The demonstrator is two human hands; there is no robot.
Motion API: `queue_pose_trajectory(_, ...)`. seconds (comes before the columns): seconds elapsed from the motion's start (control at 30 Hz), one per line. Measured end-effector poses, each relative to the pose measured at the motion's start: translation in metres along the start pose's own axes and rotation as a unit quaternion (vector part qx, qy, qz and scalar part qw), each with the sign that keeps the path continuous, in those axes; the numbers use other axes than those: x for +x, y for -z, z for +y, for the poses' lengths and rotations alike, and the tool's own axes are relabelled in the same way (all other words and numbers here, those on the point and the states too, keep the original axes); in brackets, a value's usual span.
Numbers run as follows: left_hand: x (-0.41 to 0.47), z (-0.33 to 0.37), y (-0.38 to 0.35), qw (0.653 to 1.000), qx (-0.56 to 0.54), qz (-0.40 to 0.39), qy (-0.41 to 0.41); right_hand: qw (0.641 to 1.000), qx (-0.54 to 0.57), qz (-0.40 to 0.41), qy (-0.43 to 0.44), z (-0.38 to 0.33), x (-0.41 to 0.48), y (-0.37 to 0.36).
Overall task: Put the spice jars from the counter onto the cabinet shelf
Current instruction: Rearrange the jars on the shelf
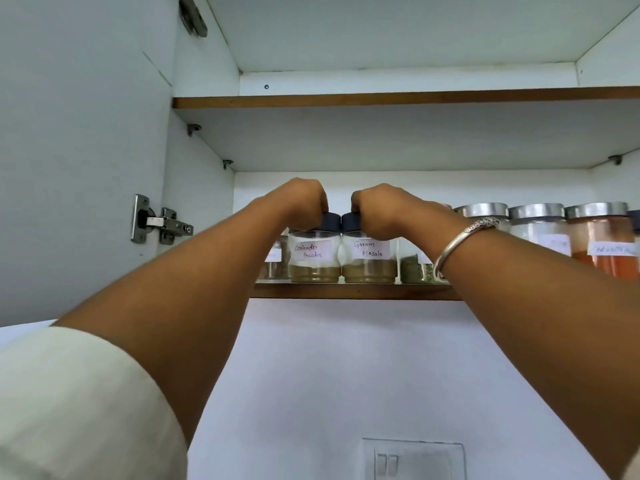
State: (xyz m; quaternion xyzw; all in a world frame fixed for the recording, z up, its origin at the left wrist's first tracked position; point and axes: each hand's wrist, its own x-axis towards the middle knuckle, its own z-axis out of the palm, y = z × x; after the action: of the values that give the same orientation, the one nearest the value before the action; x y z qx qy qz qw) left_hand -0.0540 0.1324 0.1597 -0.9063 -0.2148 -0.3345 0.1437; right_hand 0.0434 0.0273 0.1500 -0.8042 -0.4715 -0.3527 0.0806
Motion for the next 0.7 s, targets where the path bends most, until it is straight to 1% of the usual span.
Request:
queue_pose_trajectory(0.1, 0.007, -0.003, -0.01, 1.0, -0.007, 0.003, 0.001, 1.0, 0.023, -0.01, -0.004, 0.001, 0.008, -0.011)
queue_pose_trajectory(0.17, 0.012, -0.006, -0.019, 1.0, -0.016, 0.012, 0.003, 1.0, 0.029, 0.002, 0.0, 0.002, 0.014, -0.02)
queue_pose_trajectory(0.23, 0.019, -0.012, -0.03, 0.999, -0.028, 0.019, 0.007, 1.0, 0.02, 0.007, 0.01, 0.003, 0.025, -0.028)
queue_pose_trajectory(0.33, 0.03, -0.022, -0.044, 0.999, -0.038, 0.019, 0.01, 1.0, 0.012, -0.012, 0.01, 0.006, 0.04, -0.036)
queue_pose_trajectory(0.53, 0.058, -0.04, -0.075, 1.0, -0.022, 0.019, 0.009, 0.999, -0.017, -0.035, -0.003, 0.005, 0.073, -0.062)
queue_pose_trajectory(0.7, 0.082, -0.05, -0.094, 1.0, -0.016, 0.016, 0.01, 0.999, -0.034, -0.031, -0.016, 0.009, 0.099, -0.087)
